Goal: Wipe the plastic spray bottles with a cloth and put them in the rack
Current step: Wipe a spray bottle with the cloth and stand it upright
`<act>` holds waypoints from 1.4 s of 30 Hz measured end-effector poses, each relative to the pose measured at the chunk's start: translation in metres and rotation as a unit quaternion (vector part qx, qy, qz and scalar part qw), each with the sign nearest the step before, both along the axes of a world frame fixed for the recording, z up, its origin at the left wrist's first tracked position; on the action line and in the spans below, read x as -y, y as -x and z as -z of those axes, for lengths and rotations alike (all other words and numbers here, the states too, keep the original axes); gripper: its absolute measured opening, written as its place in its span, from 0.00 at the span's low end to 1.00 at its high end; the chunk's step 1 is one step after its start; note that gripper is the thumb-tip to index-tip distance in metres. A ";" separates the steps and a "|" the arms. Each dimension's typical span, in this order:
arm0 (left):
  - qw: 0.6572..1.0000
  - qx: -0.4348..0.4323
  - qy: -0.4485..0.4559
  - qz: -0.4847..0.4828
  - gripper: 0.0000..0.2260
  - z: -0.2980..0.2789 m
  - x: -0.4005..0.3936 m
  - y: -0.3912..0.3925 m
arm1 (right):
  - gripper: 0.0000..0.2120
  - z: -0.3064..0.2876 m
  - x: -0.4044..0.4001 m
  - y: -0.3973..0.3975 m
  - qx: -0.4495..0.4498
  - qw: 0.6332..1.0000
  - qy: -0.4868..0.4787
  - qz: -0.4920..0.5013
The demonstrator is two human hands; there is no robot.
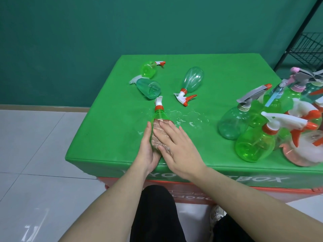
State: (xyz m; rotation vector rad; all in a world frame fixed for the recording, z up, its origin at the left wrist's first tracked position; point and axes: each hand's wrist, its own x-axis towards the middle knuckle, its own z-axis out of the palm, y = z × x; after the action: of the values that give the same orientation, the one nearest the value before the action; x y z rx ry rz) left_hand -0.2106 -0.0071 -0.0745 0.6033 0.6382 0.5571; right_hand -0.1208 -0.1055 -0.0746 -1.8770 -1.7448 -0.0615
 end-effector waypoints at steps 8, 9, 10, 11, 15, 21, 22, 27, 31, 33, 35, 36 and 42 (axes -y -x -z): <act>1.000 0.013 -0.020 0.006 0.18 0.003 -0.003 -0.002 | 0.24 -0.031 -0.040 -0.007 -0.132 0.990 0.031 0.040; 1.000 0.011 -0.024 0.011 0.18 0.003 -0.003 -0.002 | 0.25 -0.034 -0.043 -0.010 -0.136 0.989 0.044 0.042; 0.999 0.010 -0.028 0.016 0.18 0.004 -0.004 -0.002 | 0.25 -0.036 -0.046 -0.013 -0.138 0.988 0.055 0.051; 0.999 0.008 -0.031 0.020 0.19 0.004 -0.005 -0.003 | 0.26 -0.039 -0.048 -0.015 -0.138 0.986 0.061 0.066; 0.999 0.013 -0.033 0.023 0.27 0.006 -0.006 -0.004 | 0.23 -0.050 -0.056 -0.018 -0.163 0.975 0.046 0.145; 0.999 0.014 -0.030 0.012 0.21 0.007 -0.005 -0.003 | 0.24 -0.048 -0.058 -0.010 -0.166 0.980 0.066 0.090; 0.999 0.015 -0.030 0.010 0.19 0.006 -0.005 -0.002 | 0.25 -0.045 -0.057 -0.008 -0.145 0.983 0.077 0.084; 1.000 0.023 -0.013 0.014 0.16 0.003 -0.003 -0.001 | 0.25 -0.035 -0.049 -0.006 -0.135 0.986 0.063 0.068; 0.999 0.032 -0.002 0.002 0.18 0.006 -0.003 -0.002 | 0.25 -0.021 -0.031 -0.005 -0.078 0.996 0.034 0.020; 1.000 0.022 0.010 -0.005 0.22 0.009 -0.004 -0.001 | 0.26 -0.014 -0.021 -0.004 -0.048 0.999 0.025 -0.006; 1.000 0.018 0.022 0.006 0.29 0.014 -0.005 -0.001 | 0.26 -0.009 -0.012 -0.001 -0.015 0.999 0.014 -0.033; 1.000 0.014 0.022 0.011 0.32 0.015 -0.004 0.000 | 0.26 -0.006 -0.008 -0.001 -0.002 0.999 0.009 -0.045; 0.999 -0.021 -0.011 0.040 0.43 0.013 -0.004 0.000 | 0.27 0.011 0.011 -0.001 0.056 0.995 -0.011 -0.078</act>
State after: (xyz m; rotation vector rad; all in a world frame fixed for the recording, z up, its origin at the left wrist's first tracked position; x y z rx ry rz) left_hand -0.2110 -0.0028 -0.0879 0.6593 0.6442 0.4776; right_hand -0.1196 -0.1164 -0.0853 -1.7451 -1.9521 -0.1288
